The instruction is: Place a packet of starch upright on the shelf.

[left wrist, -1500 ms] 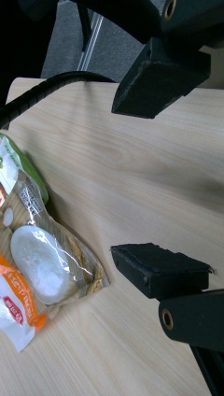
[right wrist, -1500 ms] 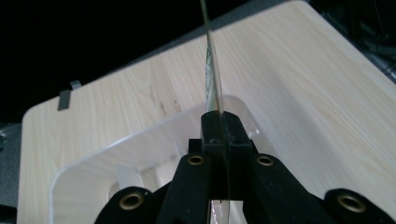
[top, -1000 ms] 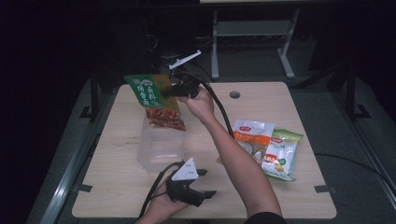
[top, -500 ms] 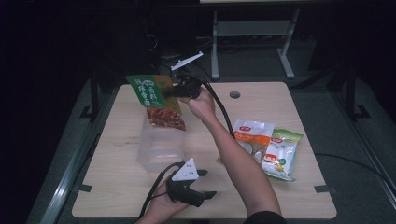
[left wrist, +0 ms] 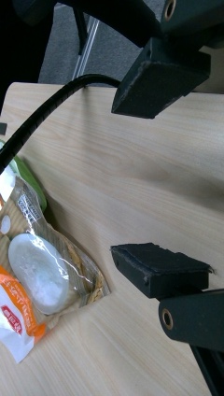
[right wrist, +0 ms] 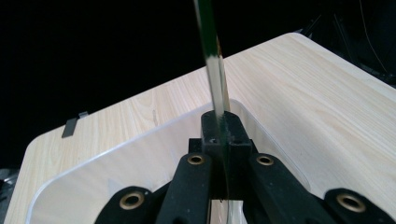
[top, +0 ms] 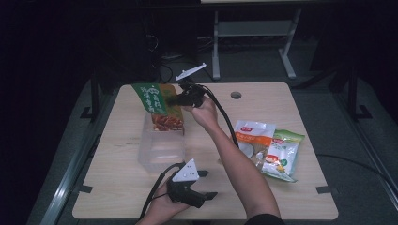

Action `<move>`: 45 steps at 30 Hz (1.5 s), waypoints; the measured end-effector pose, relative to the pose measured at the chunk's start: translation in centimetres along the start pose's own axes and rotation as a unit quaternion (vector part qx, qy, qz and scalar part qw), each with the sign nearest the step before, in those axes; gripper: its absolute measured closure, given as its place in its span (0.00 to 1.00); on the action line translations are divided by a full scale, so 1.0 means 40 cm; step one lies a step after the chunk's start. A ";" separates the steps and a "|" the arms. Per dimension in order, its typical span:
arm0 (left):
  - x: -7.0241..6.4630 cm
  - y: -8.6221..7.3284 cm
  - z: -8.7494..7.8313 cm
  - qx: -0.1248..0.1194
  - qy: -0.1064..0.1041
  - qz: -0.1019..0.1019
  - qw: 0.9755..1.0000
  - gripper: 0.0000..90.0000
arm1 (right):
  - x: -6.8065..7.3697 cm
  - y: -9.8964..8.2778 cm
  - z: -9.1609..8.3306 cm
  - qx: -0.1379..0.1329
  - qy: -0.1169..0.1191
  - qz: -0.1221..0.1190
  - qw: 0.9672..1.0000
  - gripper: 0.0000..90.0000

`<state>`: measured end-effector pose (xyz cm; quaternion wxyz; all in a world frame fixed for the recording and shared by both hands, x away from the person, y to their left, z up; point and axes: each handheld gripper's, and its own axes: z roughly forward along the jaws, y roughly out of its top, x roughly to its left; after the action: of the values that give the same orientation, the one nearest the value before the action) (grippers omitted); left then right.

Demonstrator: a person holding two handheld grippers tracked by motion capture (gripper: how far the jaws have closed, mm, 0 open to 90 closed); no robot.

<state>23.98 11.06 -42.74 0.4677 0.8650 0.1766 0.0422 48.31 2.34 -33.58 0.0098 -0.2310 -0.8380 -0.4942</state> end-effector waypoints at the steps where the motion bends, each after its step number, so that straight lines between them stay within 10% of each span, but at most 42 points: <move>1: 0.001 0.000 0.000 0.001 0.000 0.004 1.000 0.29 | -0.001 -0.002 -0.001 0.003 -0.002 -0.005 1.000 1.00; 16: 0.003 -0.001 0.001 0.005 0.005 0.004 1.000 0.29 | 0.002 0.002 -0.015 0.038 -0.035 -0.033 0.998 0.91; 27: 0.007 -0.002 0.011 0.013 0.005 -0.001 1.000 0.29 | -0.012 -0.020 -0.089 0.063 -0.050 -0.003 0.997 0.63; 45: 0.013 0.000 0.023 0.018 0.004 -0.003 1.000 0.28 | -0.023 -0.092 -0.209 0.071 -0.067 0.031 0.995 0.54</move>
<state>24.66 10.52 -43.30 0.4512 0.8728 0.1815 0.0414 45.92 -6.45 -32.55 -0.0145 -0.2876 -0.8624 -0.4163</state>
